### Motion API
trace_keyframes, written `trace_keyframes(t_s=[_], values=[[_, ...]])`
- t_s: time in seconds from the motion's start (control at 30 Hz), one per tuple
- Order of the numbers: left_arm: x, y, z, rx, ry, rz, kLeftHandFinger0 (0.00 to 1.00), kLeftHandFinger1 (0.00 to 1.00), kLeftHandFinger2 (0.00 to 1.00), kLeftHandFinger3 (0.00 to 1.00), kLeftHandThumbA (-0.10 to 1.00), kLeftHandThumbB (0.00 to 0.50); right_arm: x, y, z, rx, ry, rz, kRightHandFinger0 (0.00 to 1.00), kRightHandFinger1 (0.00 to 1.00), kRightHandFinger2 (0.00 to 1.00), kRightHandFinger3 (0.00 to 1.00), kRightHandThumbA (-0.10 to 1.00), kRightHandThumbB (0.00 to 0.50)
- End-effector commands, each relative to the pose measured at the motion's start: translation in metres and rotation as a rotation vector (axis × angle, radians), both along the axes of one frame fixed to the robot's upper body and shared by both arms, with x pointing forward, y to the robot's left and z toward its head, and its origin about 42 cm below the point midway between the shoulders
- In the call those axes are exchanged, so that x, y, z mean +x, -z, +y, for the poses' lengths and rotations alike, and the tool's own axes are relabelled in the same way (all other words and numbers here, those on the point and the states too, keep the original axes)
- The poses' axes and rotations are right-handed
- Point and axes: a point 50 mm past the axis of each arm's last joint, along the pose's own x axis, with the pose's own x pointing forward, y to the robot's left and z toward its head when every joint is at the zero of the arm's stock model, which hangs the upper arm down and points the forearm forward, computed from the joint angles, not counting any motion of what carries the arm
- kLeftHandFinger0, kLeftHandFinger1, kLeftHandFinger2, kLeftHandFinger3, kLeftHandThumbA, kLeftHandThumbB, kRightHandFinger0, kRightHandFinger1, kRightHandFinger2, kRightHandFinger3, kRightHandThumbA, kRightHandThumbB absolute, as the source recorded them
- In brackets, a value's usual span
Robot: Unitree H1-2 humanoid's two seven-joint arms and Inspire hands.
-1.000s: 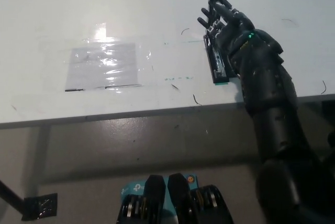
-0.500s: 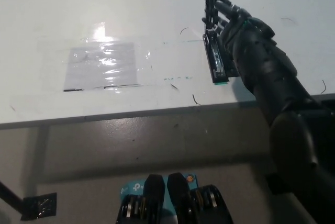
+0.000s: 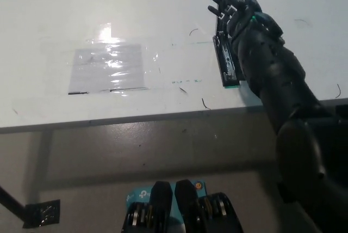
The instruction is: A stapler is kept infront of the robot on the black mark on the desk and the robot uses its right hand to lift the top of the stapler to open it
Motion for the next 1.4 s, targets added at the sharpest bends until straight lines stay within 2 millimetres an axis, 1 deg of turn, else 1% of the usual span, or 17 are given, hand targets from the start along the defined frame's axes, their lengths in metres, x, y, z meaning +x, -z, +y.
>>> trace_keyframes(t_s=[0.0,0.13,0.2,0.3,0.37,0.47,0.57,0.67,0.73,0.77,0.8,0.87,0.9,0.93,1.13,1.17,1.37], values=[[0.003,-0.014,0.004,0.034,0.003,-0.05,0.52,0.58,0.72,0.86,0.35,0.171,-0.01,-0.021,-0.008,-0.02,-0.065,-0.109,0.48,0.58,0.7,0.88,0.18,0.0],[0.004,-0.011,0.006,0.041,0.014,-0.049,0.54,0.58,0.73,0.89,0.38,0.177,-0.029,-0.008,-0.017,0.007,-0.086,-0.105,0.54,0.63,0.75,0.92,0.21,0.0],[0.004,-0.015,0.004,0.037,0.013,-0.051,0.54,0.57,0.73,0.88,0.35,0.169,-0.056,0.012,-0.026,0.002,-0.091,-0.087,0.5,0.61,0.74,0.91,0.22,0.0],[0.004,-0.018,0.004,0.053,0.019,-0.053,0.54,0.59,0.75,0.9,0.36,0.153,-0.081,0.027,-0.03,0.058,-0.116,-0.113,0.59,0.68,0.83,0.96,0.27,0.0],[0.006,-0.018,0.005,0.051,0.018,-0.054,0.53,0.59,0.74,0.89,0.35,0.159,-0.093,0.035,-0.032,0.075,-0.108,-0.109,0.6,0.68,0.82,0.96,0.27,0.0],[0.007,-0.014,0.006,0.045,0.018,-0.054,0.56,0.6,0.73,0.88,0.35,0.154,-0.113,0.056,-0.035,0.094,-0.111,-0.079,0.58,0.63,0.75,0.91,0.24,0.0],[0.008,-0.016,0.006,0.041,0.011,-0.051,0.54,0.58,0.72,0.86,0.35,0.177,-0.125,0.066,-0.035,0.107,-0.139,-0.067,0.57,0.63,0.76,0.95,0.24,0.0],[0.008,-0.014,0.007,0.047,0.008,-0.041,0.55,0.59,0.73,0.89,0.37,0.187,-0.139,0.08,-0.033,0.115,-0.165,-0.035,0.55,0.62,0.76,0.94,0.25,0.0],[0.011,-0.014,0.006,0.038,0.01,-0.043,0.56,0.6,0.74,0.91,0.36,0.172,-0.145,0.083,-0.033,0.118,-0.181,-0.03,0.57,0.64,0.78,0.95,0.26,0.0],[0.012,-0.013,0.007,0.032,0.019,-0.057,0.56,0.59,0.73,0.91,0.35,0.177,-0.15,0.084,-0.032,0.132,-0.201,-0.033,0.66,0.73,0.86,1.0,0.26,0.0],[0.012,-0.013,0.008,0.031,0.02,-0.059,0.56,0.59,0.73,0.91,0.35,0.176,-0.151,0.084,-0.032,0.133,-0.205,-0.031,0.67,0.74,0.87,1.0,0.27,0.0],[0.012,-0.014,0.006,0.03,0.011,-0.049,0.56,0.59,0.72,0.88,0.36,0.201,-0.155,0.085,-0.031,0.134,-0.208,-0.02,0.65,0.73,0.86,1.0,0.27,0.0],[0.012,-0.015,0.005,0.035,0.012,-0.057,0.56,0.59,0.73,0.88,0.36,0.183,-0.161,0.089,-0.03,0.133,-0.199,-0.001,0.59,0.69,0.82,1.0,0.27,0.0],[0.011,-0.015,0.005,0.039,0.016,-0.059,0.55,0.59,0.73,0.88,0.36,0.189,-0.163,0.091,-0.031,0.132,-0.198,0.007,0.57,0.67,0.81,0.97,0.27,0.0],[0.01,-0.017,0.005,0.038,0.011,-0.053,0.52,0.57,0.71,0.86,0.34,0.166,-0.171,0.099,-0.037,0.153,-0.19,0.052,0.59,0.67,0.81,0.94,0.29,0.0],[0.01,-0.017,0.006,0.039,0.014,-0.056,0.53,0.58,0.71,0.86,0.34,0.176,-0.171,0.099,-0.039,0.155,-0.191,0.054,0.6,0.66,0.8,0.95,0.3,0.0],[0.014,-0.016,0.008,0.034,0.008,-0.054,0.56,0.6,0.72,0.87,0.35,0.187,-0.177,0.088,-0.062,0.158,-0.184,0.002,0.61,0.69,0.84,0.98,0.36,0.0]])
